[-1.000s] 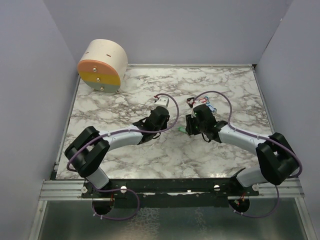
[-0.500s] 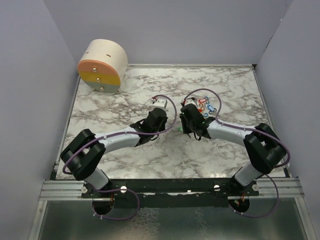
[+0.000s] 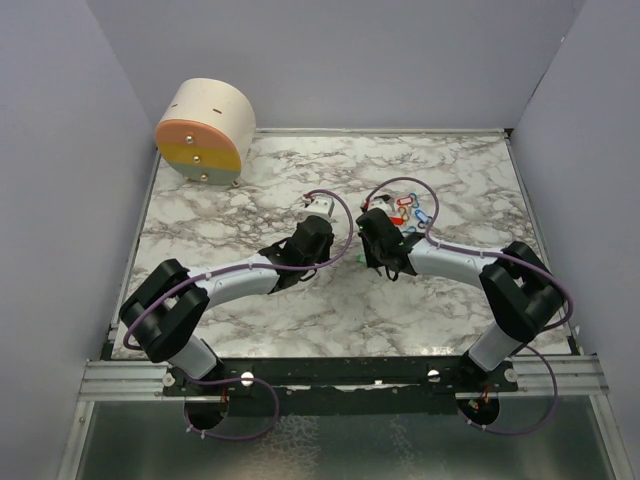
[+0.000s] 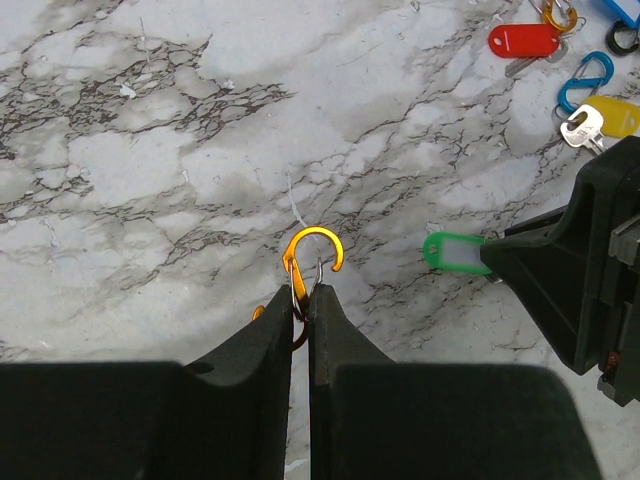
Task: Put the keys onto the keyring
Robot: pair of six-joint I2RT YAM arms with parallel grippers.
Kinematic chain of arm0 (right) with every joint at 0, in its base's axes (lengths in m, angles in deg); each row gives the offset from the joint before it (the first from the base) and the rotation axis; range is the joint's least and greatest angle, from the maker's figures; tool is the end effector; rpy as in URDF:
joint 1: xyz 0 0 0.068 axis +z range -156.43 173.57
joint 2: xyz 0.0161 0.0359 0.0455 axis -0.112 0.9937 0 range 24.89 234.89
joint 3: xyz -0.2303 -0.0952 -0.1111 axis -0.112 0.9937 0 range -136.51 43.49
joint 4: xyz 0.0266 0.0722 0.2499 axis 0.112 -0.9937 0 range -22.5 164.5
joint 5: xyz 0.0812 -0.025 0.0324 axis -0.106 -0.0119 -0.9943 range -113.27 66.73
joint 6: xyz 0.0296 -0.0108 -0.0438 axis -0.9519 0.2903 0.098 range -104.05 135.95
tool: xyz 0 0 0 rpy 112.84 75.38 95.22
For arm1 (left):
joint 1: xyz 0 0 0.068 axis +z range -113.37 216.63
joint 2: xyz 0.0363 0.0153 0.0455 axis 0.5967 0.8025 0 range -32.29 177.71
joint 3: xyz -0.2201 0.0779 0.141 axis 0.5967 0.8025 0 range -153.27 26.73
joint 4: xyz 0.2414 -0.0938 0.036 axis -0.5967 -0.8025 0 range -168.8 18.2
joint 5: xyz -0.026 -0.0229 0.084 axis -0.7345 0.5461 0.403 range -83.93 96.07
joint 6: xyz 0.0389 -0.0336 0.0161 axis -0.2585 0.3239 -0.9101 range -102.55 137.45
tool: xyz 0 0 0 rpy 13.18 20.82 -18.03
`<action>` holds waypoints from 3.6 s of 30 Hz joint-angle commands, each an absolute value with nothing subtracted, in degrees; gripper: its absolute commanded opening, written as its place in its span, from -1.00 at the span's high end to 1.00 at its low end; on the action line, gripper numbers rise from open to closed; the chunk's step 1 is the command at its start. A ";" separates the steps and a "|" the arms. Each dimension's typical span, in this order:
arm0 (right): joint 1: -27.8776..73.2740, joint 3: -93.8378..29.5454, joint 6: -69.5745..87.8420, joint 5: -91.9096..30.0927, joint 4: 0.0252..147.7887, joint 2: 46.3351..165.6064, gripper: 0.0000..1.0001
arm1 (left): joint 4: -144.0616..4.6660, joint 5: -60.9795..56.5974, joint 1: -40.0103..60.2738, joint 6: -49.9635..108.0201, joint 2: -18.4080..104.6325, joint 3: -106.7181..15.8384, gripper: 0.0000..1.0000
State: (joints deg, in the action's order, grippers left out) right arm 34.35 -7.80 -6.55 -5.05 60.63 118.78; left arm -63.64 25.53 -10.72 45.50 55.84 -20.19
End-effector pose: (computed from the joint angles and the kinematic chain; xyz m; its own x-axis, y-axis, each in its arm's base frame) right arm 0.2485 0.1995 0.1653 -0.7705 -0.1847 -0.6100 -0.2110 0.9771 -0.0294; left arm 0.2292 -0.2313 0.2024 -0.5633 -0.0429 -0.8252 0.2713 0.9337 -0.2338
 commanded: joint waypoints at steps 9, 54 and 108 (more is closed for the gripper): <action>35.32 -10.38 -7.43 -2.52 59.74 121.99 0.66 | -62.77 24.88 -10.37 44.75 54.47 -19.50 1.00; 35.37 -7.24 -6.54 -3.92 59.53 113.07 0.34 | -62.48 21.73 -10.11 45.66 51.93 -18.67 1.00; 35.14 -8.58 -7.98 0.18 62.48 120.20 0.93 | -62.73 22.68 -10.08 45.04 51.63 -18.39 1.00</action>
State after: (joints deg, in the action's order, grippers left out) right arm 34.87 -7.14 -7.78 -1.99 60.22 119.72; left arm -63.38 22.98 -10.24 45.20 53.51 -19.20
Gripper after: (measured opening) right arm 0.063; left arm 0.101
